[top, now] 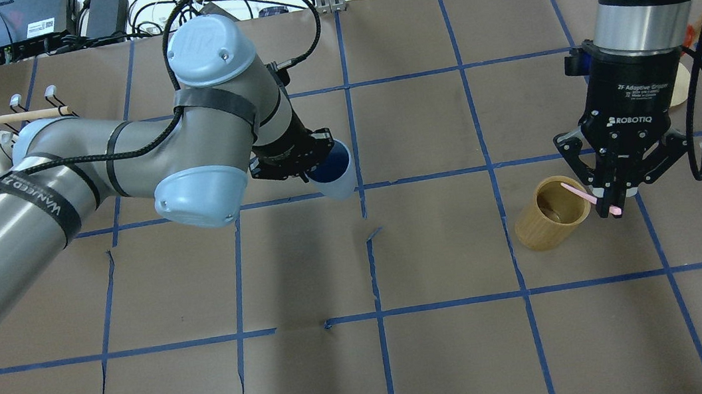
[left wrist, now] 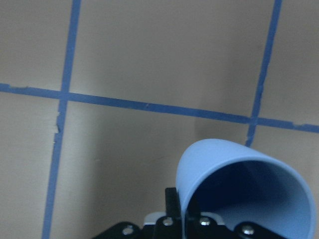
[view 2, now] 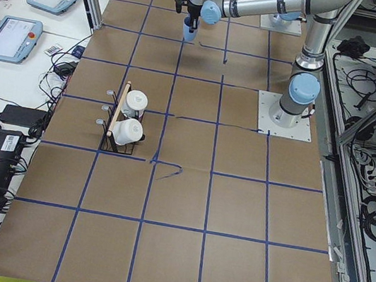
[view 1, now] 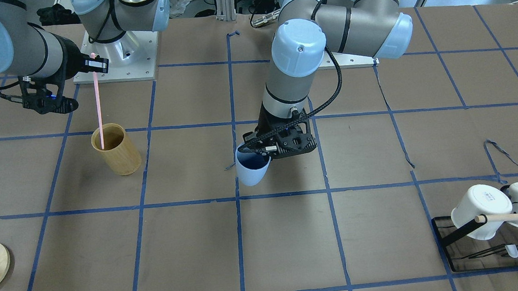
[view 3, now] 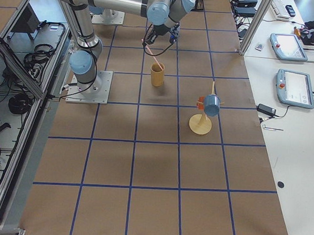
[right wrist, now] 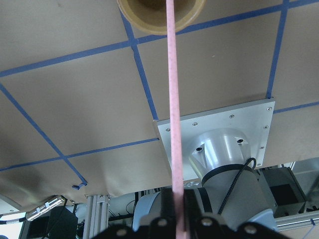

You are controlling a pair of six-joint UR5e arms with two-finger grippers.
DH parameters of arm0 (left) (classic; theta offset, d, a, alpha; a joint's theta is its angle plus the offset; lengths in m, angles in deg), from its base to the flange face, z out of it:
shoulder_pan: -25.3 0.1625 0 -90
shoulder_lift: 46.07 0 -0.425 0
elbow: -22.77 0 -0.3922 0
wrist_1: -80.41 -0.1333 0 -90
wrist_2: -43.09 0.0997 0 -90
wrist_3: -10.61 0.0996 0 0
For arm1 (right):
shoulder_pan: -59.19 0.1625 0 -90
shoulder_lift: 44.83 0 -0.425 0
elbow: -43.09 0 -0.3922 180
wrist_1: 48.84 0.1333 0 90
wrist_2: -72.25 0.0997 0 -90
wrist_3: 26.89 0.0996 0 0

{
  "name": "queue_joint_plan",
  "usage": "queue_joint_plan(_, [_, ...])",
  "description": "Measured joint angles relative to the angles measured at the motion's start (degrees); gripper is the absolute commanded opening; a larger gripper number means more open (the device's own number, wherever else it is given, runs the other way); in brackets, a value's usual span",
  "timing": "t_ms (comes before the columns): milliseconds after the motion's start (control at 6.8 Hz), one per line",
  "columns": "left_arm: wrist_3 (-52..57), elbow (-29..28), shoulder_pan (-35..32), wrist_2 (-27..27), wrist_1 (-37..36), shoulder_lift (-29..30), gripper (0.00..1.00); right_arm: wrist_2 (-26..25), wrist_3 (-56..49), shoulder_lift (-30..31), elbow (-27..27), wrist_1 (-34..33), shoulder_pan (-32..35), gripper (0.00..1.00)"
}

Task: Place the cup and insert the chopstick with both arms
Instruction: 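Carry the blue cup farther from the robot with the left gripper and set it down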

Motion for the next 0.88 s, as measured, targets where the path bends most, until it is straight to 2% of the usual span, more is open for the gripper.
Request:
queue_joint_plan(441, [-1.8, -6.7, -1.1, 2.4, -1.9, 6.7, 0.0, 0.1, -0.3, -1.8, 0.8, 2.2, -1.3, 0.15])
queue_joint_plan(882, [-2.3, -8.5, -1.8, 2.6, -3.5, 10.8, 0.0, 1.6, -0.6, -3.4, 1.1, 3.3, -1.4, 0.14])
